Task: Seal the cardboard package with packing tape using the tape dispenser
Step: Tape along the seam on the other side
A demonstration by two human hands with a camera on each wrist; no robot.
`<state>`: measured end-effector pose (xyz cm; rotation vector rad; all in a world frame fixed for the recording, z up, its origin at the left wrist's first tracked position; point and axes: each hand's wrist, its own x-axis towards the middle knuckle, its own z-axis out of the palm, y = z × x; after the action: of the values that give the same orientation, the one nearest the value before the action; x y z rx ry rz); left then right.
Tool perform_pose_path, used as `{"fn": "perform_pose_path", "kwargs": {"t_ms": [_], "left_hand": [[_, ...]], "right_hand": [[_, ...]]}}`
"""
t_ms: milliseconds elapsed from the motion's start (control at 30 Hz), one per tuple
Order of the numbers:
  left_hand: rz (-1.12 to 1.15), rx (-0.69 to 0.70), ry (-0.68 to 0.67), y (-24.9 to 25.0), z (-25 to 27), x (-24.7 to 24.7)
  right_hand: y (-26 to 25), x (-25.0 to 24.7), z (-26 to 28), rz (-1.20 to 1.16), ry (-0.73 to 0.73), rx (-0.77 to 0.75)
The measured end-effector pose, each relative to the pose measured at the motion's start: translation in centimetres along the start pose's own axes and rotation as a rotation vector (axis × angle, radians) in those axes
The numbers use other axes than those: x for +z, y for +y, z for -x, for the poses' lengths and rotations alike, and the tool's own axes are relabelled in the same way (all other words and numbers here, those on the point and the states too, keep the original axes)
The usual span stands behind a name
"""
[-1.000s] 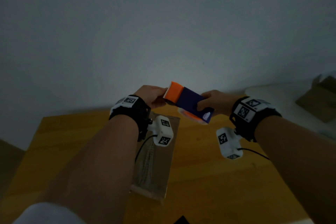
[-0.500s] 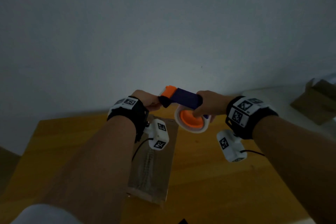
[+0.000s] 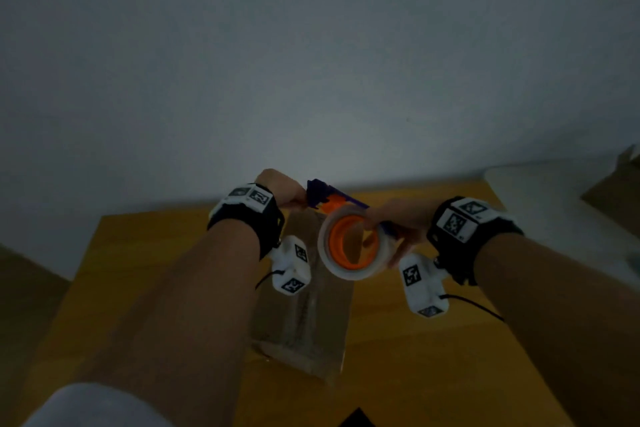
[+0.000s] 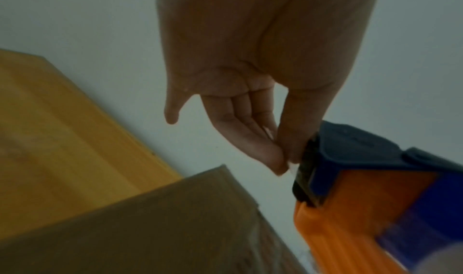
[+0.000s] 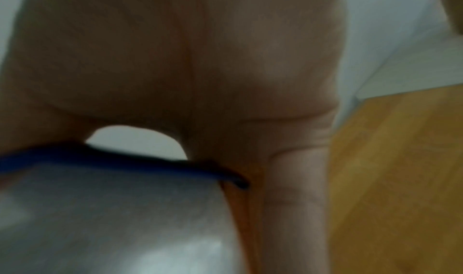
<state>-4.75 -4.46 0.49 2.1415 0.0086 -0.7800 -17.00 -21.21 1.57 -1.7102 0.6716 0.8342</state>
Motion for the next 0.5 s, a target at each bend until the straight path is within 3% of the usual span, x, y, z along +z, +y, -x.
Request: {"fn": "perform_pose_path", "kwargs": {"t_ms": [33,100,133,233,267,500], "left_hand": [[-0.001,0.029,0.003,-1.0,0.0,0.1],[0.211,-0.142,-0.047,-1.3,0.7,-0.6],[0.221,-0.16,-0.039,-1.9,0.8,-0.7],[0.075,-0.113,-0.063,-3.5,0.5,-1.2],[0.196,-0.172,-0.068,-3.5,0.7,-1.4],[0.221,-0.085,0.001,-3.8,0.2,-2.7]], "right_hand": [[0.1,0.2,-0.4,0.008,0.013,-0.007],[0.2,0.4,-1.2,0.02,0.053,-0.032],[0.2,0.4,-1.6,0.032,0.081,-0.048],[-0.4,0.6,-2.3,0.092,0.135,-0.083],[-0.7,0.7,-2.5,0.097,0.132,-0.096],[-3.5,0.0,-1.7,0.259,0.182,-0.165]]}}
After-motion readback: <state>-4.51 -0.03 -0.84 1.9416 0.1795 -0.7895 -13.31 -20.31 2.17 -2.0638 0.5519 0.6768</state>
